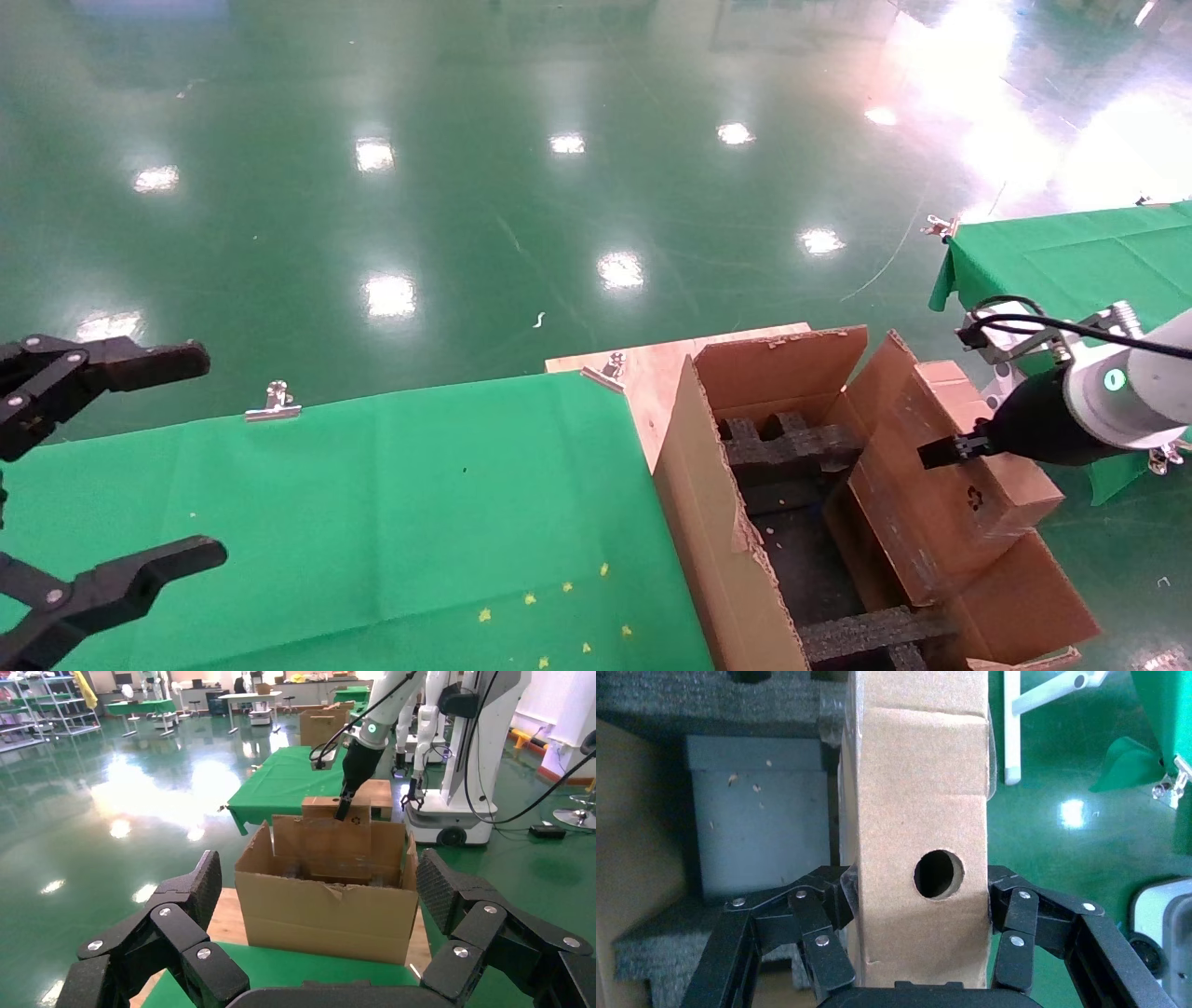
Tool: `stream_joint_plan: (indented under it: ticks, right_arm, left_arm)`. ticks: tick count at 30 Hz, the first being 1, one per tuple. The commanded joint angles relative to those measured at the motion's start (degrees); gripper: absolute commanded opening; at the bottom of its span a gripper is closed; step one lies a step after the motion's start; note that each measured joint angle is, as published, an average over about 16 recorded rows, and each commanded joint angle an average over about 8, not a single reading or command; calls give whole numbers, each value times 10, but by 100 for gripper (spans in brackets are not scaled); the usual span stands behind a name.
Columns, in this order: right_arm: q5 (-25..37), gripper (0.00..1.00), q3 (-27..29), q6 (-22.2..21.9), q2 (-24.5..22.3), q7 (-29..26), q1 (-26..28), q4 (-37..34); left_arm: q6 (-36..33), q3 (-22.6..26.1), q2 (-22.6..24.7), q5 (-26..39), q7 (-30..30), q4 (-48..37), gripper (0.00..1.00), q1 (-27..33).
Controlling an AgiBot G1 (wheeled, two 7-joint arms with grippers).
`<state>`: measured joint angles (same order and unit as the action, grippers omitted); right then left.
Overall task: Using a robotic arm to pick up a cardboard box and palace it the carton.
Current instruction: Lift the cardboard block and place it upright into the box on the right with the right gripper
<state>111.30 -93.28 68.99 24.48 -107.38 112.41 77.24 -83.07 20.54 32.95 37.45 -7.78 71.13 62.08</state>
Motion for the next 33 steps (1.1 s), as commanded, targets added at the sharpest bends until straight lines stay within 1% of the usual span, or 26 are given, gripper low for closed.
stream_joint_plan:
  ticks: [1, 12, 22, 27, 33]
  right_arm:
    - [7, 0, -2, -8, 3, -12, -6, 0]
    - [36, 0, -20, -69, 17, -56, -62, -3]
    - [52, 0, -35, -131, 22, -78, -115, -11]
    - [60, 0, -40, -157, 33, -88, -137, -31]
    - [62, 0, -44, -184, 55, -88, -158, -74]
  left_arm:
    - [0, 0, 0, 0, 0, 0, 100, 0]
    - [0, 0, 0, 0, 0, 0, 100, 0]
    - [0, 0, 0, 0, 0, 0, 100, 0]
    - [0, 0, 0, 0, 0, 0, 100, 0]
    - [0, 0, 0, 0, 0, 0, 100, 0]
